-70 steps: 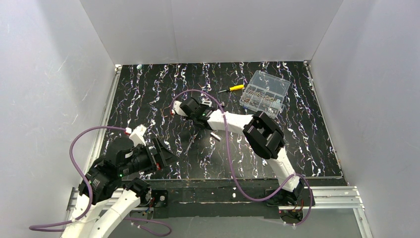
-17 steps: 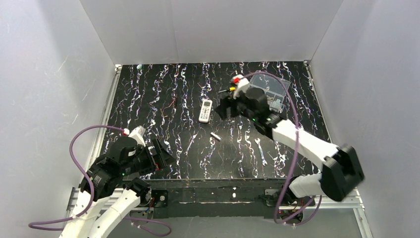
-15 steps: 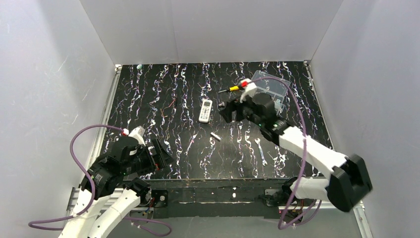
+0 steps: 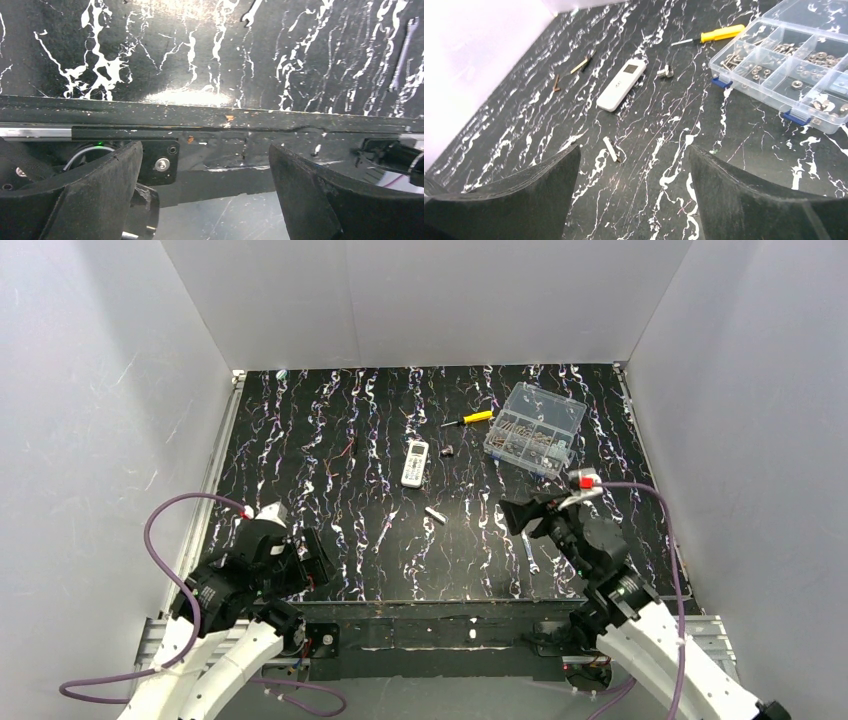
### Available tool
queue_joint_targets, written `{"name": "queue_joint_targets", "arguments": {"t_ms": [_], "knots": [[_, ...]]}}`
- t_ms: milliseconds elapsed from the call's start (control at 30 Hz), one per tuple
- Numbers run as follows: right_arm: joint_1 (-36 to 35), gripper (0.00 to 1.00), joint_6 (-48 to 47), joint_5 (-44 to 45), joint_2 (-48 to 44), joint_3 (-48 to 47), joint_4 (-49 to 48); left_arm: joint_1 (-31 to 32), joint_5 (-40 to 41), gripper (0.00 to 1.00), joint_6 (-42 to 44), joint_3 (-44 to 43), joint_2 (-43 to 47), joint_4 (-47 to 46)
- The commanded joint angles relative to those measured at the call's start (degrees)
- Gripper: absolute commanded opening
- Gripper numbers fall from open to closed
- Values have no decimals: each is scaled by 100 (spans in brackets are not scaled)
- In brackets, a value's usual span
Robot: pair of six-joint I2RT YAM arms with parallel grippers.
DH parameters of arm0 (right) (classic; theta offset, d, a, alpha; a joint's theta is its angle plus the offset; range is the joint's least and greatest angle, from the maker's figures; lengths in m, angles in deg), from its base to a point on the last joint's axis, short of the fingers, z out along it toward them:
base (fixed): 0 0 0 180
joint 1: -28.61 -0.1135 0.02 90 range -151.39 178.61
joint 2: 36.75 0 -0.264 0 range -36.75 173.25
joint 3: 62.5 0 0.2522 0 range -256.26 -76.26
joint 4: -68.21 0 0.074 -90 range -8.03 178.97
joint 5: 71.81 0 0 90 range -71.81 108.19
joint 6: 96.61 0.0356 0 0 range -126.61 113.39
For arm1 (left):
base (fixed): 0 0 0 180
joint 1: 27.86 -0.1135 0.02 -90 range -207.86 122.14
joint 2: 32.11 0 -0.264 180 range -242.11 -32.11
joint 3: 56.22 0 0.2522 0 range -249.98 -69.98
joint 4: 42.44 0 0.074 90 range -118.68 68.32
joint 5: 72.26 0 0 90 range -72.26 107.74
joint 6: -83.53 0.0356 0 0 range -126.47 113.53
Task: Load the batteries into the remote control
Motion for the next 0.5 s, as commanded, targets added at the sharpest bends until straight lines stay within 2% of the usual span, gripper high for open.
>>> {"name": "queue_joint_targets", "arguments": {"t_ms": [0, 200, 467], "knots": [[9, 87, 258, 442, -830, 307, 341, 6, 306, 98, 243, 293, 37, 391], [9, 86, 138, 558, -1378, 505, 760, 6, 424, 98, 220, 552, 179, 303], [8, 86, 22, 478, -1203, 483, 838, 6, 594, 98, 50, 688, 273, 228]]}}
